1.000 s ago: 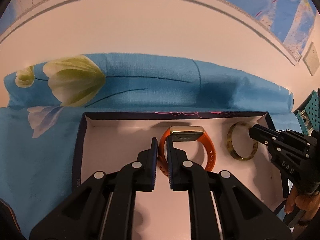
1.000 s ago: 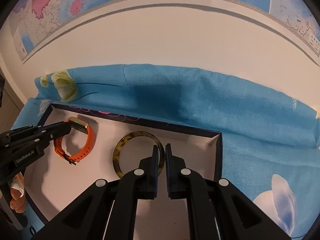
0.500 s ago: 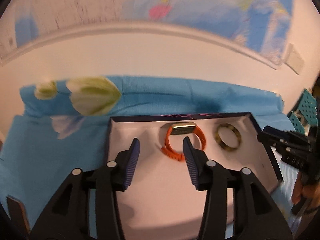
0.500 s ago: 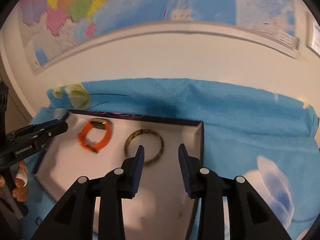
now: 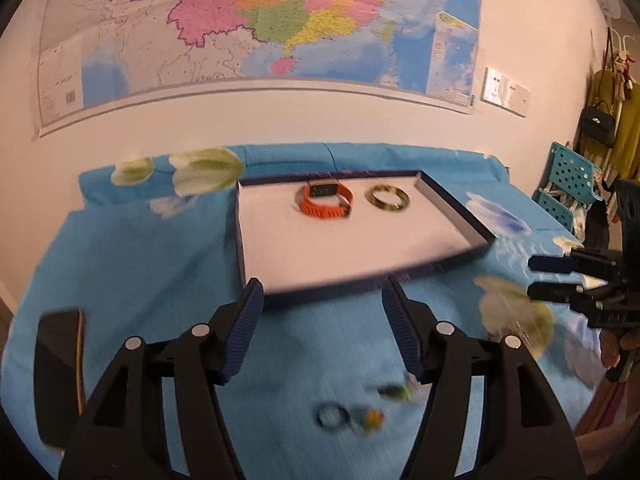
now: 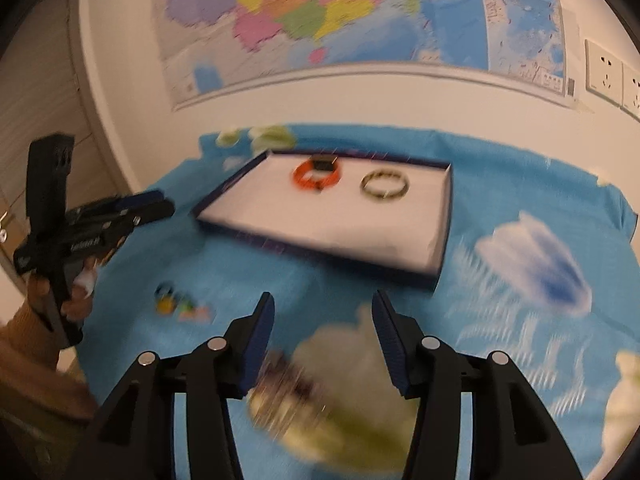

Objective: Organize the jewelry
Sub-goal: 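Withdraw and grasp the clear crystal bead bracelet with the right tool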

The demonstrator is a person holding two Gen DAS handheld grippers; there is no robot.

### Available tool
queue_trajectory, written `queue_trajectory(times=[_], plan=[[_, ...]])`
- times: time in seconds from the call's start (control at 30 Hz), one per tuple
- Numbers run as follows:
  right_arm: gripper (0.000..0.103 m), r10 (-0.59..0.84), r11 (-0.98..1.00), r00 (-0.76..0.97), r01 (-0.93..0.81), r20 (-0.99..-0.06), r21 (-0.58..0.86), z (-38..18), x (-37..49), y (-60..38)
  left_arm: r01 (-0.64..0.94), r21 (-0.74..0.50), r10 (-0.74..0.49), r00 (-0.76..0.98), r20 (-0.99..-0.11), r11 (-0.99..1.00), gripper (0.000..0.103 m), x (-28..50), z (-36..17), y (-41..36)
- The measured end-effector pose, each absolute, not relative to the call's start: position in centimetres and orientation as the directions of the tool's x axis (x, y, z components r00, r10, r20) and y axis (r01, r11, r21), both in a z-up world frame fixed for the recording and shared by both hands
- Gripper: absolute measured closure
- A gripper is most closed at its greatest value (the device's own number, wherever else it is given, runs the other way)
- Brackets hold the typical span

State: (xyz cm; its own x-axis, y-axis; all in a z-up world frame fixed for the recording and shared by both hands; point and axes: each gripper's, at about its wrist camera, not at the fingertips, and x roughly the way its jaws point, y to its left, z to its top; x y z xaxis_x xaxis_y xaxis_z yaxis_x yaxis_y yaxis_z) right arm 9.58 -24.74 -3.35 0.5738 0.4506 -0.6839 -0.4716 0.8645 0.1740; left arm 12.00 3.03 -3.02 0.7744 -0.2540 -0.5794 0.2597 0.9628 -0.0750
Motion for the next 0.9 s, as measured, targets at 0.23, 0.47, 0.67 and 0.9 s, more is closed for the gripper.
queue_trajectory(times=[0.23, 0.47, 0.67, 0.9], plan=[[0.077, 0.419, 0.856, 0.514, -0.498, -0.748, 0.138, -5.9, 6.2, -22.7, 0.29, -0.072, -0.274, 0.753, -0.598, 0.954, 0.042, 8.3, -4.4, 2.1], [0.083, 0.391, 0.877, 0.517, -0.46, -0.761, 0.138, -7.3, 6.2, -22.5, 0.311, -0.044, -0.273, 0.748, -0.605, 0.949, 0.042, 6.5, -5.0, 1.1], [0.094, 0.391, 0.879, 0.516, -0.456, -0.762, 0.143, -7.4, 6.5, -22.3, 0.328, -0.043, -0.283, 0.732, -0.62, 0.944, 0.042, 6.1, -5.6, 0.5], [0.095, 0.475, 0.863, 0.526, -0.436, -0.706, 0.255, -5.8, 6.8, -24.2, 0.35, -0.041, -0.296, 0.719, -0.629, 0.936, 0.042, 6.0, -5.9, 0.1]])
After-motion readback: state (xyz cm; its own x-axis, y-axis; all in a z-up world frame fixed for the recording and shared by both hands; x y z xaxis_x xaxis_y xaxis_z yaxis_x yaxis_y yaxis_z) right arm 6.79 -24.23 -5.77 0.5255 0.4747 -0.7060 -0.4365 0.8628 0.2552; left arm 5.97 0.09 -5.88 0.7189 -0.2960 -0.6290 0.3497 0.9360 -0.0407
